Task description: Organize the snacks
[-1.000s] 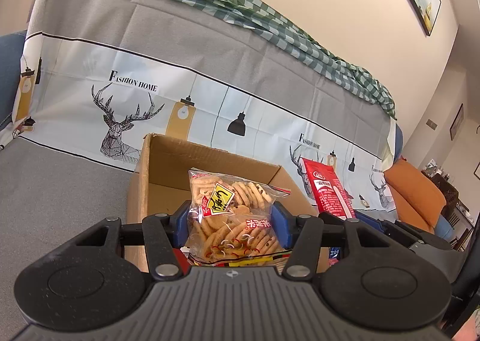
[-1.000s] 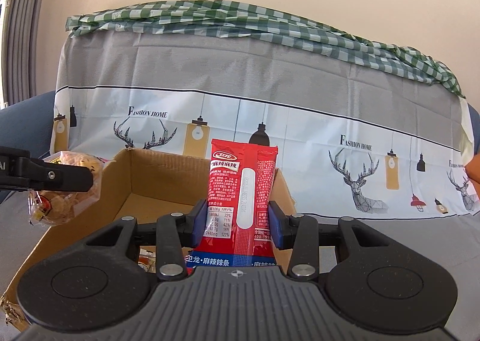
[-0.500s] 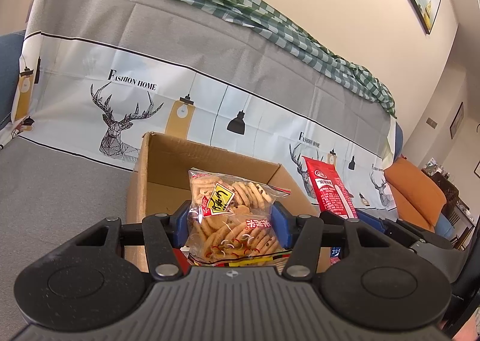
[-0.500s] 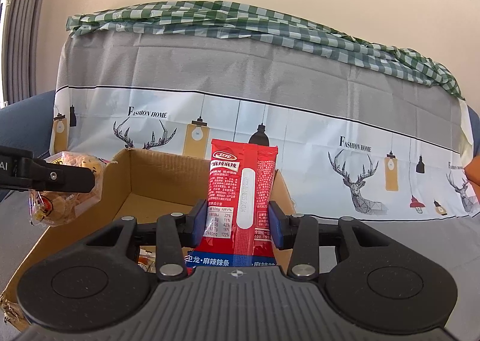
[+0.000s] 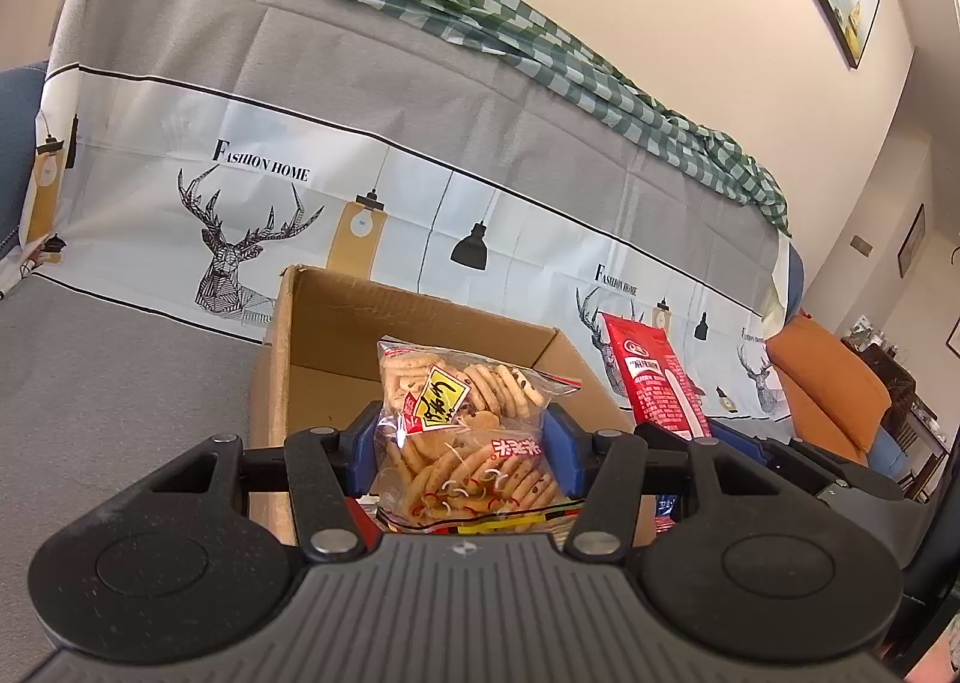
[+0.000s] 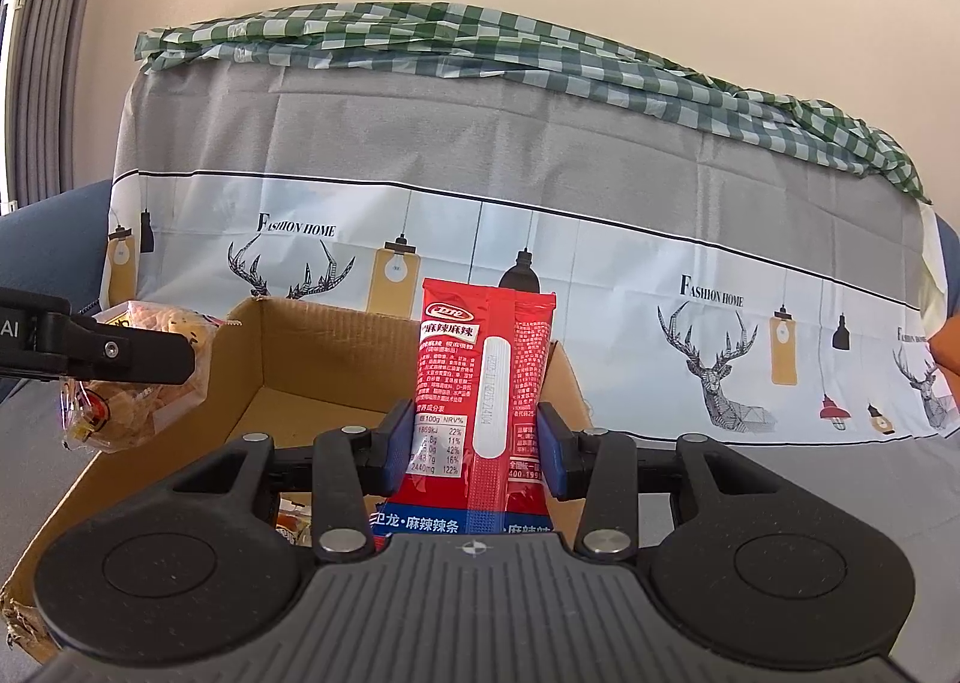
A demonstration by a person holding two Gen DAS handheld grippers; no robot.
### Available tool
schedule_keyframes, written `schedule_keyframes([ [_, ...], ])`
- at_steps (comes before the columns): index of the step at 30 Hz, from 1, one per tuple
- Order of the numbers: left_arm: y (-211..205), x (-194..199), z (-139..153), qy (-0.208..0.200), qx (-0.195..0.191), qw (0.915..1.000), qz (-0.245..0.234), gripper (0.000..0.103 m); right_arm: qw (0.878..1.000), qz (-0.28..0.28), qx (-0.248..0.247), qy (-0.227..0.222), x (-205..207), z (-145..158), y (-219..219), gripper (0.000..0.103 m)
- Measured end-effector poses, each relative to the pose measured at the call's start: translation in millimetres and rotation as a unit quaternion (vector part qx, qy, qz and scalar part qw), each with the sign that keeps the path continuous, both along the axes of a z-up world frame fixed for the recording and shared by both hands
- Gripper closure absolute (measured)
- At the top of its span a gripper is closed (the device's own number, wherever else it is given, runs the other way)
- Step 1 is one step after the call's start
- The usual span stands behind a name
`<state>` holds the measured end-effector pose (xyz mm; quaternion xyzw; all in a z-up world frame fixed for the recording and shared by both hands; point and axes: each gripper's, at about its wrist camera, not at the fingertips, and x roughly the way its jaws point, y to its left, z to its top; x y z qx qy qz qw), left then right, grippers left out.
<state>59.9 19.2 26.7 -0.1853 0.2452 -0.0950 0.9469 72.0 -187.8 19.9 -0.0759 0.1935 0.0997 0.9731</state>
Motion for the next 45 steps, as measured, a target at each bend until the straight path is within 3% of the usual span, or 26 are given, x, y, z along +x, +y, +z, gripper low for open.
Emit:
schedule_keyframes([
  [22,-16,7,-2,-0.002,-0.007,0.9997,-0.025,0.043,1.000,-0.006,0.000,-0.002,0,-1,-2,0.059],
  [23,-19,6,-2,-0.005,-0.008,0.9995,-0.031,0.043,1.000,-0.007,0.000,-0.002,-1,0,-2,0.059],
  [24,-22,6,-1,-0.009,-0.005,0.9993,-0.037,0.035,1.000,-0.009,-0.002,-0.003,-1,0,-2,0.058],
  [25,-25,5,1,-0.015,-0.001,0.9990,-0.042,0.019,1.000,-0.015,-0.005,-0.005,-1,0,-3,0.057],
  [26,-27,4,2,-0.023,0.006,0.9988,-0.043,0.014,1.000,-0.020,-0.006,-0.007,-1,0,-3,0.046],
  [27,-30,2,4,-0.030,0.013,0.9986,-0.042,0.011,1.000,-0.028,-0.010,-0.008,-1,0,-4,0.037],
  [28,-32,1,5,-0.034,0.020,0.9983,-0.042,0.011,0.999,-0.035,-0.012,-0.011,-1,-1,-5,0.021],
  [29,-32,0,5,-0.035,0.023,0.9982,-0.042,0.011,0.999,-0.038,-0.010,-0.012,-1,0,-7,0.018],
  [34,-28,-9,7,-0.048,0.041,0.9977,-0.026,0.006,0.999,-0.042,0.000,-0.014,-6,3,-17,0.013],
  [37,-27,-24,13,-0.061,0.063,0.9959,-0.021,0.006,0.998,-0.043,0.033,-0.032,-20,13,-25,0.001],
  [40,-27,-43,20,-0.065,0.086,0.9941,-0.012,0.006,0.998,-0.034,0.053,-0.028,-34,17,-29,0.001],
  [45,-26,-71,16,-0.015,0.098,0.9950,-0.015,0.005,0.996,-0.053,0.068,-0.013,-60,15,-37,0.001],
])
